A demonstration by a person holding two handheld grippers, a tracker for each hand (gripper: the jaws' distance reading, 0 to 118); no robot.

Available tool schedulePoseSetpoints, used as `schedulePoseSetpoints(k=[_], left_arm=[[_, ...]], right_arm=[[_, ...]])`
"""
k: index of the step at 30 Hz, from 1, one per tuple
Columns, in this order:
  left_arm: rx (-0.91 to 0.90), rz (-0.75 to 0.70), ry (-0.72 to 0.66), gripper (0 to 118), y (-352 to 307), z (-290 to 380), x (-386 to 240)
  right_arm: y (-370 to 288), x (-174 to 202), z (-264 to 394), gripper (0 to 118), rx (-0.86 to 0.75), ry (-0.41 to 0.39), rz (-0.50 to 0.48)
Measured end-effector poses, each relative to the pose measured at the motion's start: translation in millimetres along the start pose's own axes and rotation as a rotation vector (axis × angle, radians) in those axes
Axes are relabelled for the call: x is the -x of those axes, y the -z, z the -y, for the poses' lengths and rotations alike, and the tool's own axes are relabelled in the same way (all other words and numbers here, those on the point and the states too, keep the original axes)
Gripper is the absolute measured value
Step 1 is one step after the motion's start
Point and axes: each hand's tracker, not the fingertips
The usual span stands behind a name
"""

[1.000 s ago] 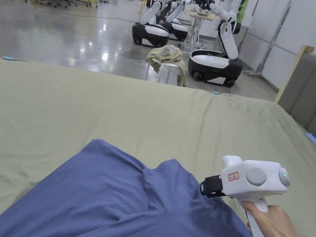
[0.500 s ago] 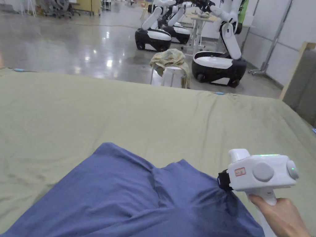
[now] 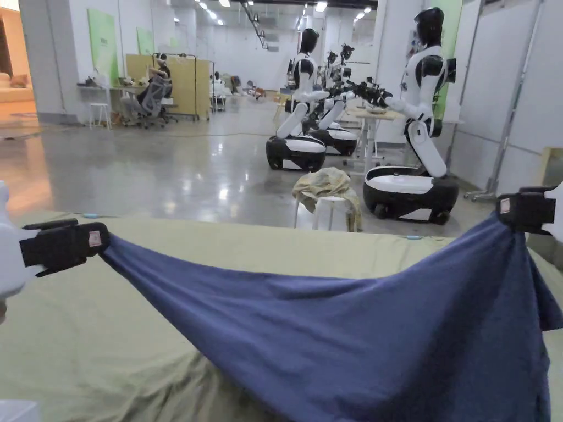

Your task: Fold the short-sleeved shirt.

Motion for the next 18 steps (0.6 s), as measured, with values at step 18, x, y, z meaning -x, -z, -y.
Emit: schedulePoseSetpoints(k=[18], left_arm=[[-0.163, -0.133, 0.102, 6, 103, -199, 4]], right_arm=[[92, 10, -199, 0, -0.202, -0.012, 0.143]])
